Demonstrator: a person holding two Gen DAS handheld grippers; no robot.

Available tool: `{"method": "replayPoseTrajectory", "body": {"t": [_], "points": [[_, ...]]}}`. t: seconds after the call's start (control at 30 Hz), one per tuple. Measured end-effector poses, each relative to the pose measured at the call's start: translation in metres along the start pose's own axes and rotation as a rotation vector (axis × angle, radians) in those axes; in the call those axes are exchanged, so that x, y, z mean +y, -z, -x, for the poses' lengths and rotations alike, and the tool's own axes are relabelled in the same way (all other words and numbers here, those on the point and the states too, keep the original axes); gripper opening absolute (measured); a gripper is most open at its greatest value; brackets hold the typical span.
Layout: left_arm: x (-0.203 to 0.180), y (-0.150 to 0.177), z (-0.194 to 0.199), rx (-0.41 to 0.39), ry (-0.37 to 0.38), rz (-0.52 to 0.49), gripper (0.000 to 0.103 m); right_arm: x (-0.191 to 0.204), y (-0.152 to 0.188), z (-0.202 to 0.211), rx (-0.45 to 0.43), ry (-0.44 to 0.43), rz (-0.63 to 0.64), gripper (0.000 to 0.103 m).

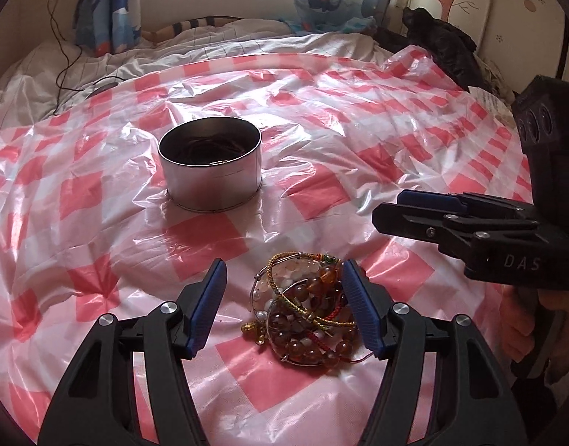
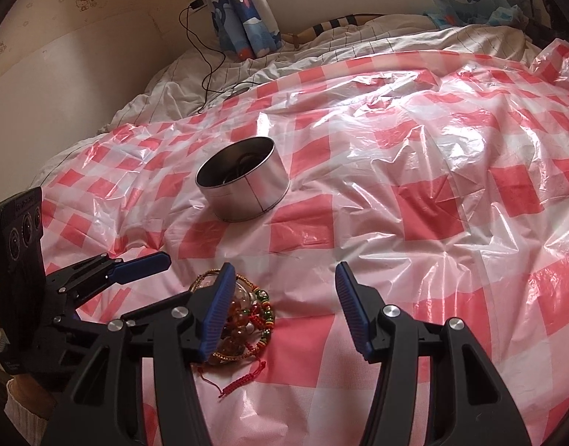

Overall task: Organize jewelry
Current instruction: 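Grasp the gold-beaded necklace with the right gripper and lift it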

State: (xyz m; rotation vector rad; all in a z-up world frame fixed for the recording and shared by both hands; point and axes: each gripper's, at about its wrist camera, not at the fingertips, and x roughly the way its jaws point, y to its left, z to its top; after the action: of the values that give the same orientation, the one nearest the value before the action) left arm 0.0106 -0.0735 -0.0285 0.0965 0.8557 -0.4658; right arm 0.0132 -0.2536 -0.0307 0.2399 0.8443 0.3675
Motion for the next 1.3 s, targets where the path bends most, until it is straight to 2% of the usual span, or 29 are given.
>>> {"method": "replayPoseTrajectory", "body": {"t": [0.07,0.13,0.23,0.3,0.4,0.47,0.67,0.77,0.83,0.87,1.0,1.07,1.17,1.3], "points": [[0.008,-0.001,-0.001,0.014,-0.016,0.032,0.061,-0.001,-0.001,-0.007,0.025,-0.043,-0.017,0.054],[0.027,0.0,-0.002,0.034,-0.018,0.122,0.061,-0.001,-0.002,-0.016,0.055,-0.066,-0.019,0.047],[0.062,0.004,-0.002,0.05,0.02,0.295,0.061,0.003,-0.004,-0.022,0.068,0.007,0.038,0.035],[0.074,0.006,-0.001,0.05,0.001,0.331,0.061,0.008,-0.001,-0.025,0.084,0.035,0.089,0.026],[0.07,0.006,0.0,0.058,-0.103,0.262,0.061,0.016,0.004,-0.033,0.123,0.04,0.146,0.025],[0.063,0.006,-0.002,0.07,-0.139,0.205,0.061,0.02,0.009,-0.041,0.16,0.049,0.181,0.025],[0.046,0.008,-0.011,0.126,-0.129,0.115,0.061,0.03,0.016,-0.046,0.195,0.034,0.249,0.025],[0.042,0.008,-0.012,0.128,-0.11,0.097,0.061,0.037,0.018,-0.047,0.188,0.085,0.304,0.025],[0.039,0.009,-0.011,0.123,-0.111,0.081,0.061,0.041,0.02,-0.047,0.178,0.135,0.345,0.017],[0.039,0.009,-0.011,0.122,-0.113,0.079,0.061,0.041,0.021,-0.048,0.18,0.157,0.353,0.005],[0.04,0.009,-0.009,0.121,-0.106,0.084,0.061,0.03,0.016,-0.042,0.151,0.212,0.322,0.004],[0.039,0.008,-0.006,0.113,-0.078,0.075,0.061,0.023,0.012,-0.04,0.14,0.226,0.294,0.004],[0.027,0.008,0.001,0.093,-0.032,0.012,0.061,0.019,0.011,-0.041,0.158,0.202,0.269,0.004],[0.013,0.011,-0.001,0.11,-0.002,-0.05,0.061,0.023,0.014,-0.046,0.171,0.212,0.294,0.006]]}}
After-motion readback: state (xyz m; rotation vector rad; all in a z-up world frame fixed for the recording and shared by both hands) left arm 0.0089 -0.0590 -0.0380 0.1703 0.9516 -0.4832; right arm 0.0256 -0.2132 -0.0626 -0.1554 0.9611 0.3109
